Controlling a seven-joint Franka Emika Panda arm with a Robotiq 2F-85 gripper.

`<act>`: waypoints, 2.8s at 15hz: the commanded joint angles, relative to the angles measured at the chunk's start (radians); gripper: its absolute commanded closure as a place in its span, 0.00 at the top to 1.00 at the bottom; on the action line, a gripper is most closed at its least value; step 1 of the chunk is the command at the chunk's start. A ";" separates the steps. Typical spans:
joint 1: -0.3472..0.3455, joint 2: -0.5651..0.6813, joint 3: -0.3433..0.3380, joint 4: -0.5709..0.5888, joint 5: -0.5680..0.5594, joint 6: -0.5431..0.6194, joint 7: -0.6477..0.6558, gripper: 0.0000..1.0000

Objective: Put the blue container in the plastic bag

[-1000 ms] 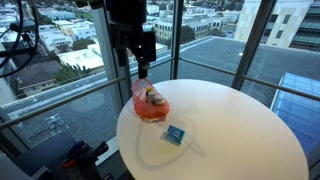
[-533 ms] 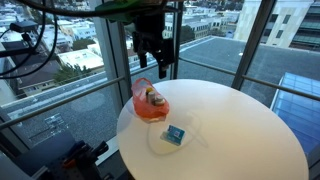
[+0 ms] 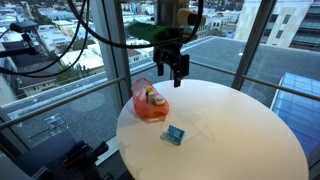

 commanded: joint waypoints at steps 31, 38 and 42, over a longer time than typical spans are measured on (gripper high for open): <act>0.020 0.470 -0.014 0.057 0.058 0.343 0.414 1.00; 0.027 0.513 -0.027 0.019 0.097 0.389 0.521 1.00; 0.033 0.562 -0.033 0.016 0.115 0.490 0.560 1.00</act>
